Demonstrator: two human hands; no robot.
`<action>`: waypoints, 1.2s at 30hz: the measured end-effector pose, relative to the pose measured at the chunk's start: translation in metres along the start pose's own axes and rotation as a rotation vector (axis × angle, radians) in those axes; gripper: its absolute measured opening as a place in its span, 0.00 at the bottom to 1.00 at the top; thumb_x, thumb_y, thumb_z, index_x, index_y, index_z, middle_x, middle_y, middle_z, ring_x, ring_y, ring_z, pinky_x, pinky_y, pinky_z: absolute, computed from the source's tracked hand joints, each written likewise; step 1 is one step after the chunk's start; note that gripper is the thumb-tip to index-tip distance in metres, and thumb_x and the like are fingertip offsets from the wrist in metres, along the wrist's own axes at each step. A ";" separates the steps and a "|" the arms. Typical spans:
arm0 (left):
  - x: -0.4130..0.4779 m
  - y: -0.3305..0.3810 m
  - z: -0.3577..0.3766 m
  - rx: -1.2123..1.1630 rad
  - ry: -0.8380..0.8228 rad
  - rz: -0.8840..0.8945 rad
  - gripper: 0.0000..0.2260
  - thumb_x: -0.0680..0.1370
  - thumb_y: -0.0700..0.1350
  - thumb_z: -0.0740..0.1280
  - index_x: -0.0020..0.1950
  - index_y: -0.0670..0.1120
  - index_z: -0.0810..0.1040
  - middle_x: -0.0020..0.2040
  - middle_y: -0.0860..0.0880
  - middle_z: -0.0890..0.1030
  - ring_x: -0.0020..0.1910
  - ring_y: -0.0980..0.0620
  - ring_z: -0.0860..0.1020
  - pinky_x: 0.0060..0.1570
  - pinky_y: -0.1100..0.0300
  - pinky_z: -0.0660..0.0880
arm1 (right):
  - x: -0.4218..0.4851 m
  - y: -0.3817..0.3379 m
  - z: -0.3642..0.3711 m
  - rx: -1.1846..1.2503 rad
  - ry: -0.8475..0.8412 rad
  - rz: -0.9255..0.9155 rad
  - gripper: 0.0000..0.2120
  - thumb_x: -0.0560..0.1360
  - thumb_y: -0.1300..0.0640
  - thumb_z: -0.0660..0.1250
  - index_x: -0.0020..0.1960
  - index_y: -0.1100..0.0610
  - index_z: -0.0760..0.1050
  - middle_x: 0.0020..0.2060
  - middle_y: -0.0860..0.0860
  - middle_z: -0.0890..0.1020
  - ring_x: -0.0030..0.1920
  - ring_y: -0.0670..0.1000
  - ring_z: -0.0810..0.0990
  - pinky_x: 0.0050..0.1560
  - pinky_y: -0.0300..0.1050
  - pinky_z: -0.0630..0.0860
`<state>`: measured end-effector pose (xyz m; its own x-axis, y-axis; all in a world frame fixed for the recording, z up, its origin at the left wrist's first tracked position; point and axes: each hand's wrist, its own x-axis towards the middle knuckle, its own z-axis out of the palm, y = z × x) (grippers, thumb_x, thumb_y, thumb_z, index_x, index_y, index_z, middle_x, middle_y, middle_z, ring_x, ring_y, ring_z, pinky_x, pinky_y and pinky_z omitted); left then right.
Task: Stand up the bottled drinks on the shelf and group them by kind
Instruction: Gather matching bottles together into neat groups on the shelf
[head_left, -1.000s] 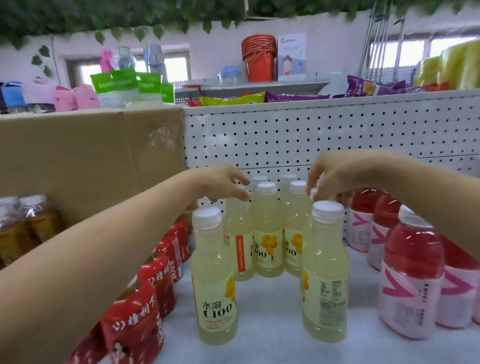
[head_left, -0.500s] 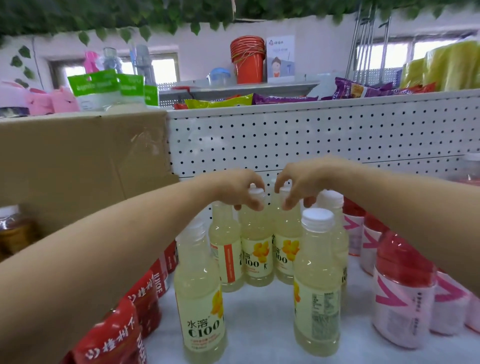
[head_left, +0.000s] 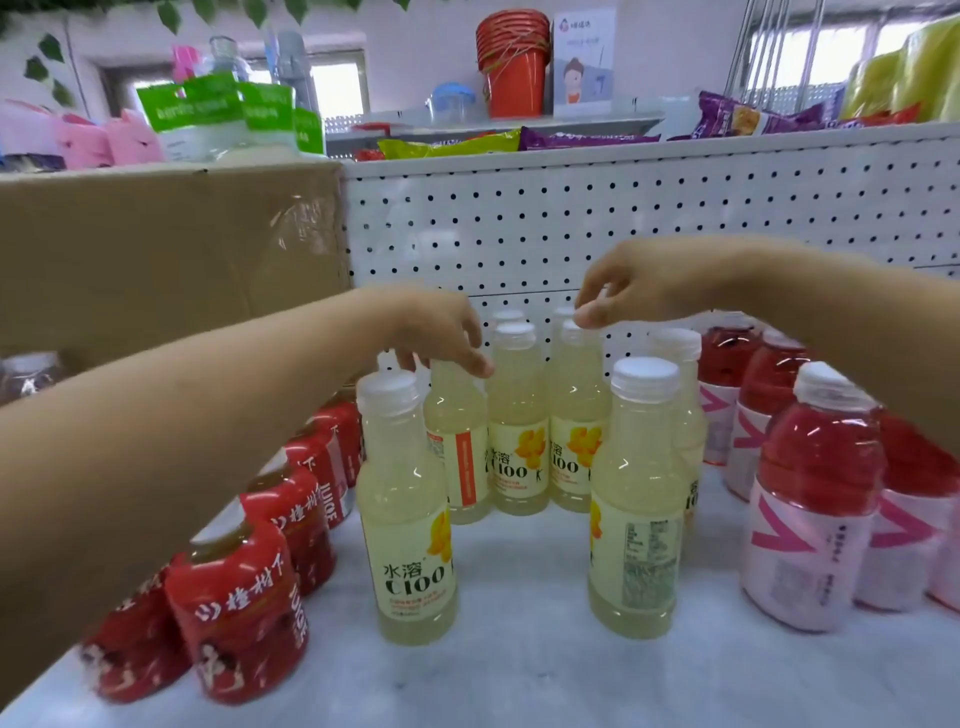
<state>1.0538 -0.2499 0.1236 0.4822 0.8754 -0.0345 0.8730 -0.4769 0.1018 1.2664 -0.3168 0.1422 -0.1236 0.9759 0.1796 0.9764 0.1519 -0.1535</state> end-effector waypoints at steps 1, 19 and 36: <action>-0.005 -0.004 0.001 -0.024 -0.017 -0.009 0.20 0.79 0.51 0.69 0.70 0.49 0.72 0.53 0.52 0.77 0.43 0.51 0.80 0.40 0.61 0.77 | -0.009 0.000 -0.003 0.030 -0.009 -0.034 0.16 0.76 0.40 0.66 0.57 0.48 0.81 0.54 0.46 0.83 0.54 0.49 0.80 0.60 0.51 0.74; -0.029 0.029 0.004 -0.062 0.016 0.150 0.13 0.73 0.56 0.75 0.52 0.54 0.77 0.46 0.52 0.84 0.38 0.54 0.85 0.43 0.58 0.77 | -0.043 -0.025 0.018 -0.044 -0.080 -0.069 0.17 0.74 0.42 0.71 0.47 0.58 0.80 0.27 0.50 0.79 0.23 0.46 0.75 0.22 0.34 0.68; -0.033 0.040 0.024 0.064 0.190 0.259 0.15 0.77 0.51 0.72 0.62 0.53 0.76 0.57 0.54 0.71 0.57 0.53 0.72 0.54 0.58 0.68 | -0.043 -0.022 0.027 -0.106 0.063 -0.037 0.20 0.71 0.40 0.73 0.44 0.56 0.76 0.35 0.52 0.80 0.30 0.49 0.76 0.29 0.41 0.69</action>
<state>1.0746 -0.2998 0.1044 0.6718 0.7208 0.1710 0.7291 -0.6842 0.0197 1.2449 -0.3577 0.1114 -0.1515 0.9578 0.2443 0.9851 0.1667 -0.0427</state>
